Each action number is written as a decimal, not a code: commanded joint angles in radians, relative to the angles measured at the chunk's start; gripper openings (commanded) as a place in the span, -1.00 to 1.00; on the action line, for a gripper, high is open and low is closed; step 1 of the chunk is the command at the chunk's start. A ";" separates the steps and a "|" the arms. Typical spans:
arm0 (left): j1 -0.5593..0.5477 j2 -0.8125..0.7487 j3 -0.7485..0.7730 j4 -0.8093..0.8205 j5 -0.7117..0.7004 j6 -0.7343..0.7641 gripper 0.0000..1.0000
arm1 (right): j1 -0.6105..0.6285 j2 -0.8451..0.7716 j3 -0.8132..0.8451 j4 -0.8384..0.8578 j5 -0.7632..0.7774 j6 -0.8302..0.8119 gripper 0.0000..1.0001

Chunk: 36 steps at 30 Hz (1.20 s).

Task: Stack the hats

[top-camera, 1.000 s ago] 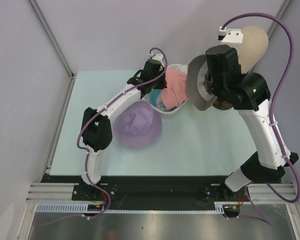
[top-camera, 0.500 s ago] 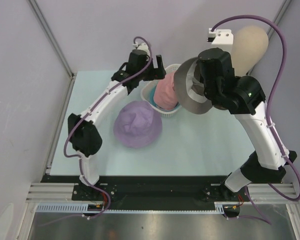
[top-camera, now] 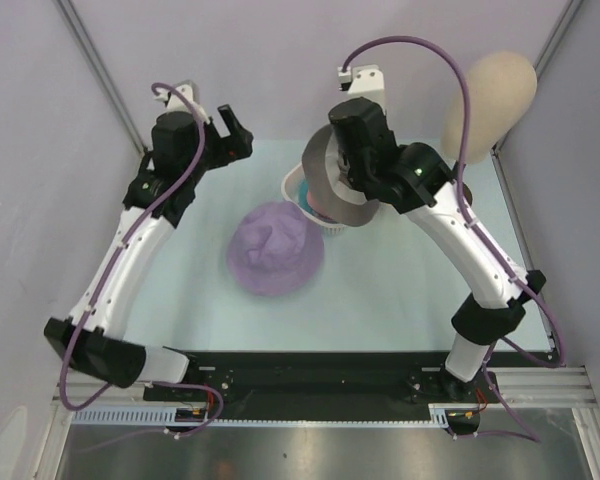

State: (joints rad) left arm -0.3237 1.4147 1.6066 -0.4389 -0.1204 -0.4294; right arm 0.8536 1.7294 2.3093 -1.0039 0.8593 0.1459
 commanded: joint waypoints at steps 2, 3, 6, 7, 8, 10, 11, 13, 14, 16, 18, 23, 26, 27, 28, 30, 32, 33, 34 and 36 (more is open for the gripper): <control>0.009 -0.207 -0.131 -0.043 -0.044 -0.029 0.99 | 0.025 0.061 0.056 0.106 -0.032 -0.045 -1.00; 0.009 -0.229 -0.143 -0.061 -0.044 -0.034 1.00 | 0.038 0.073 0.070 0.116 -0.035 -0.046 -1.00; 0.011 -0.305 -0.178 -0.107 -0.032 -0.049 1.00 | 0.062 0.128 0.099 0.123 -0.054 -0.049 -1.00; 0.011 -0.322 -0.186 -0.119 -0.024 -0.055 1.00 | 0.083 0.154 0.122 0.122 -0.055 -0.052 -1.00; 0.011 -0.339 -0.192 -0.129 -0.022 -0.063 1.00 | 0.094 0.168 0.131 0.120 -0.055 -0.061 -1.00; 0.011 -0.390 -0.215 -0.156 -0.027 -0.066 1.00 | 0.128 0.191 0.154 0.119 -0.055 -0.068 -1.00; 0.011 -0.405 -0.224 -0.167 -0.038 -0.065 1.00 | 0.140 0.194 0.159 0.120 -0.054 -0.072 -1.00; 0.012 -0.445 -0.254 -0.188 -0.054 -0.066 0.99 | 0.168 0.188 0.153 0.114 -0.055 -0.069 -1.00; 0.012 -0.454 -0.266 -0.205 -0.056 -0.066 0.99 | 0.176 0.184 0.147 0.110 -0.060 -0.065 -1.00; 0.018 -0.473 -0.298 -0.219 -0.056 -0.066 0.99 | 0.206 0.158 0.104 0.106 -0.083 -0.060 -1.00; 0.034 -0.491 -0.327 -0.236 -0.048 -0.068 1.00 | 0.229 0.134 0.064 0.106 -0.100 -0.040 -1.00; 0.106 -0.516 -0.379 -0.253 0.020 -0.088 0.99 | 0.295 0.078 -0.051 0.123 -0.178 -0.008 -1.00; 0.136 -0.525 -0.395 -0.270 0.047 -0.123 1.00 | 0.323 0.073 -0.082 0.129 -0.226 0.004 -0.99; 0.143 -0.531 -0.399 -0.271 0.062 -0.134 0.99 | 0.331 0.075 -0.085 0.131 -0.232 -0.005 -0.98; 0.150 -0.542 -0.402 -0.276 0.068 -0.152 0.99 | 0.338 0.076 -0.087 0.136 -0.239 -0.012 -0.98; 0.159 -0.554 -0.409 -0.281 0.083 -0.181 0.99 | 0.360 0.079 -0.097 0.146 -0.259 -0.022 -0.95; 0.167 -0.568 -0.410 -0.294 0.099 -0.206 0.99 | 0.367 0.085 -0.096 0.157 -0.291 -0.034 -0.94; 0.173 -0.574 -0.412 -0.297 0.113 -0.233 1.00 | 0.369 0.096 -0.096 0.162 -0.302 -0.034 -0.94; 0.176 -0.583 -0.413 -0.302 0.142 -0.252 1.00 | 0.371 0.101 -0.094 0.162 -0.313 -0.035 -0.94; 0.183 -0.618 -0.428 -0.293 0.166 -0.305 1.00 | 0.371 0.116 -0.099 0.163 -0.338 -0.034 -0.94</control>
State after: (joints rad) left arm -0.1600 0.8536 1.1961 -0.7315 -0.0383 -0.6155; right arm 1.2156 1.8515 2.2063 -0.8993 0.5903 0.1223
